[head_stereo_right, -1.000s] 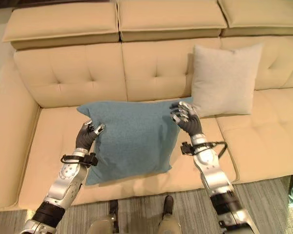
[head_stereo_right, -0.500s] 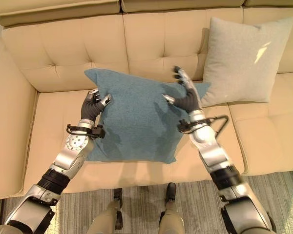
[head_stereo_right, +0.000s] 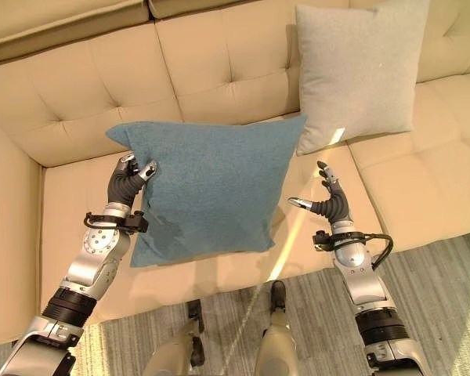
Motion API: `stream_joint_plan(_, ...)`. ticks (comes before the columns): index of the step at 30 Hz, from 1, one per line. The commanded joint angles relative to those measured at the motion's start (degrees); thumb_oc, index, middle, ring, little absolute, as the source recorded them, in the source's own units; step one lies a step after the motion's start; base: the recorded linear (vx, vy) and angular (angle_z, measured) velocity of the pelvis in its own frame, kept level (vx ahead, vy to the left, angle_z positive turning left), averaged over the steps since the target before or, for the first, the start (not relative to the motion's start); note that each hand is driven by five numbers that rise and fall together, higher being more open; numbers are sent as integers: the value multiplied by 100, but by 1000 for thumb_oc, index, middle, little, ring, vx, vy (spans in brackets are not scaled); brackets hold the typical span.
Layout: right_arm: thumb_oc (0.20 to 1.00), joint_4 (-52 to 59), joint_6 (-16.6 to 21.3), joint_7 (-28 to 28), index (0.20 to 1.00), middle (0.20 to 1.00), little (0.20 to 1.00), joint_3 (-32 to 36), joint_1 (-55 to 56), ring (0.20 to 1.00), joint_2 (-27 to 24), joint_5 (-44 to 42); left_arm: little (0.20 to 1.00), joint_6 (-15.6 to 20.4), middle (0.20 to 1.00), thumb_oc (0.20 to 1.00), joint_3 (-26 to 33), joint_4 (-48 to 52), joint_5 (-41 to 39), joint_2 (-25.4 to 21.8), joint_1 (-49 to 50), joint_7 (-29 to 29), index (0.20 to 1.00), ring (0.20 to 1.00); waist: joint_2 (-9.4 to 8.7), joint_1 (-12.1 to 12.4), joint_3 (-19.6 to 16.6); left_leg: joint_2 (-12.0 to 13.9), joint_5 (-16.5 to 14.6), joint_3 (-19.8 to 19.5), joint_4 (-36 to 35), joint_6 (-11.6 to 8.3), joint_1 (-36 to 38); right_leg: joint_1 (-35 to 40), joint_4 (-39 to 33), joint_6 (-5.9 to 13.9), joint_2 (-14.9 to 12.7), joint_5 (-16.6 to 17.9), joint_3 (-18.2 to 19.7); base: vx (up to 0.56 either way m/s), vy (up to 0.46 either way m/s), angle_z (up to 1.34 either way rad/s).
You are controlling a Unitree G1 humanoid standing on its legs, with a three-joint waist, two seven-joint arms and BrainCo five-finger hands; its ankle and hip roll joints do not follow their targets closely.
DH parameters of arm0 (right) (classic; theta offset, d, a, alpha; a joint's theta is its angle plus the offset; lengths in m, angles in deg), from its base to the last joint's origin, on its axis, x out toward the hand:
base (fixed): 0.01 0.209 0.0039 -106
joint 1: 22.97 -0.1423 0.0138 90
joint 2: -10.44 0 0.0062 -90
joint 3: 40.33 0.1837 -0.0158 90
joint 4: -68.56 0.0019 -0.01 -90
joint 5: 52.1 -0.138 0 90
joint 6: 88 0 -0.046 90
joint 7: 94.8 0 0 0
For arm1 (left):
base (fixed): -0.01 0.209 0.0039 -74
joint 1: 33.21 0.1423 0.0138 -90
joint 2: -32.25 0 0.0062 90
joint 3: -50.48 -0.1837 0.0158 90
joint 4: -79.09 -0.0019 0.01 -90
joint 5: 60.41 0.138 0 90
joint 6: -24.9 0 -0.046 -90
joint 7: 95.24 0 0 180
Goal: Pick up all the scattered cushions and arrange them neatly on the sofa.
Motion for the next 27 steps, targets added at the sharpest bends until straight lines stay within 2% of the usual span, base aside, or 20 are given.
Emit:
stream_joint_plan(1,1000,50,191,100,1000,1000,1000,-182,-312,1000,-215,-197,200,414,200,200,-10,409,81,-188,-31,400,200,200,-274,6,-271,-4,-541,114,518,-348,-153,-256,417,-89,-61,-374,244,-63,-40,-2)
stream_joint_plan(4,1000,-337,145,163,1000,1000,1000,-347,-532,1000,-376,-209,200,442,200,200,-50,436,-5,-256,-49,491,200,200,-143,60,-157,-5,-504,136,508,-357,-215,-380,515,-100,-57,-394,267,-74,-46,-2)
stream_joint_plan(8,1000,-796,127,299,1000,1000,1000,-597,-918,1000,-481,-421,200,473,200,200,-103,466,-120,-335,-96,569,200,200,-60,145,-74,-11,-459,124,477,-350,-272,-501,569,-94,-66,-368,277,-43,-36,1)
stream_joint_plan(13,1000,-1020,167,480,1000,1000,1000,-761,-1183,1000,-556,-723,200,508,200,200,-165,516,-223,-404,-136,689,200,200,-39,213,-13,-16,-438,101,489,-354,-347,-593,619,-91,-66,-361,262,-20,-27,0)
stream_joint_plan(15,1000,-1236,246,654,1000,1000,1000,-1022,-1746,1000,-624,-1141,200,565,200,200,-234,633,-332,-449,-196,751,200,200,-25,342,89,-9,-405,55,568,-378,-548,-790,700,-93,-67,-341,237,-21,-75,6)
stream_joint_plan(18,1000,-1177,327,790,1000,1000,1000,-1245,-2140,1000,-400,-1559,200,581,200,200,-259,657,-409,-359,-201,722,200,200,1,457,113,-18,-379,-10,577,-380,-666,-913,749,-90,-57,-345,202,20,-30,9)
stream_joint_plan(24,1000,-841,476,1152,1000,1000,1000,-1827,-2800,1000,632,-2488,200,669,200,200,-420,486,-516,-7,-541,524,200,200,34,593,162,0,-316,-80,509,-416,-684,-954,770,-93,-48,-367,179,23,1,7)
stream_joint_plan(25,1000,-842,476,1152,1000,1000,1000,-1827,-2802,1000,633,-2489,200,670,200,200,-419,485,-516,-7,-541,524,200,200,34,592,164,0,-316,-81,509,-416,-683,-952,770,-93,-49,-367,178,12,4,10)
stream_joint_plan(26,937,-774,500,1197,937,937,937,-1892,-2855,937,782,-2571,200,696,200,200,-411,474,-530,40,-587,469,200,200,32,600,168,2,-308,-86,490,-427,-678,-940,751,-93,-45,-367,175,12,5,5)
stream_joint_plan(27,200,-722,515,1251,200,200,200,-1970,-2886,200,943,-2665,200,711,200,200,-413,451,-546,70,-627,420,200,200,29,612,171,6,-302,-92,474,-430,-670,-934,740,-93,-41,-364,170,0,0,0)
